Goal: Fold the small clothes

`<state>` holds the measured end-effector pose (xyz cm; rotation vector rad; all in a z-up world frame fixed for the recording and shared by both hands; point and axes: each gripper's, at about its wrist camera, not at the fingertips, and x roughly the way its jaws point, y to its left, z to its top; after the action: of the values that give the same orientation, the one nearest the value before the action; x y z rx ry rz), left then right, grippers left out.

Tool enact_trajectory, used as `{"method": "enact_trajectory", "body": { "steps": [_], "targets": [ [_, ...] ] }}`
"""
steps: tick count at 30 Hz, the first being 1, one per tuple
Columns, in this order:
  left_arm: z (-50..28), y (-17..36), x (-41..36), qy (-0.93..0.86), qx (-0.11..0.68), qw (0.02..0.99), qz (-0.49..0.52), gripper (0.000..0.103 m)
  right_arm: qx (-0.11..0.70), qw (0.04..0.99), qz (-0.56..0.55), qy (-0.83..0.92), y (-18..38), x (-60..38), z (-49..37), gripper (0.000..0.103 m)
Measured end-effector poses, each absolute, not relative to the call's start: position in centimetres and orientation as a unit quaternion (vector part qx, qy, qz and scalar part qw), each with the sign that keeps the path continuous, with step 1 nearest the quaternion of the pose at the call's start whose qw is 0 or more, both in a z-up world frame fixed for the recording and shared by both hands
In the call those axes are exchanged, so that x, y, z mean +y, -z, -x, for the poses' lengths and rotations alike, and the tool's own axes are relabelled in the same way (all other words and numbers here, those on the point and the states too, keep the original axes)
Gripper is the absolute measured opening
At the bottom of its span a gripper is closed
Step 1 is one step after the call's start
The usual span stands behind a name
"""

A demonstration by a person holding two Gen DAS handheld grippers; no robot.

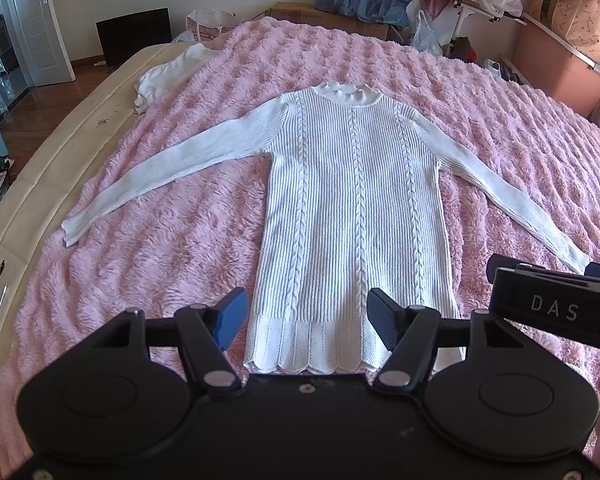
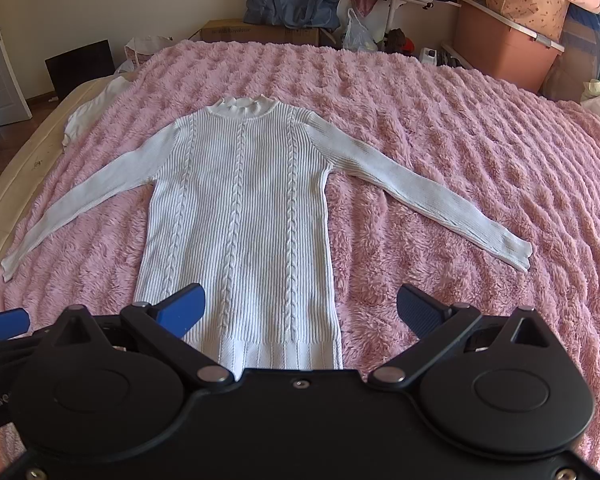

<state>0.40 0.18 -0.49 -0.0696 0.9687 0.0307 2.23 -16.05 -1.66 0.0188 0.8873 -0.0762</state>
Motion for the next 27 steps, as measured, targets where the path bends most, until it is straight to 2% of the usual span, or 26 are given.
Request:
{"method": "enact_trajectory", "body": {
  "steps": [27],
  "targets": [
    [-0.59,0.86,0.26,-0.016,0.47,0.882,0.036,0.069,0.431,0.902,-0.008,0.038,2.0,-16.03,-2.5,0.103]
  ]
}}
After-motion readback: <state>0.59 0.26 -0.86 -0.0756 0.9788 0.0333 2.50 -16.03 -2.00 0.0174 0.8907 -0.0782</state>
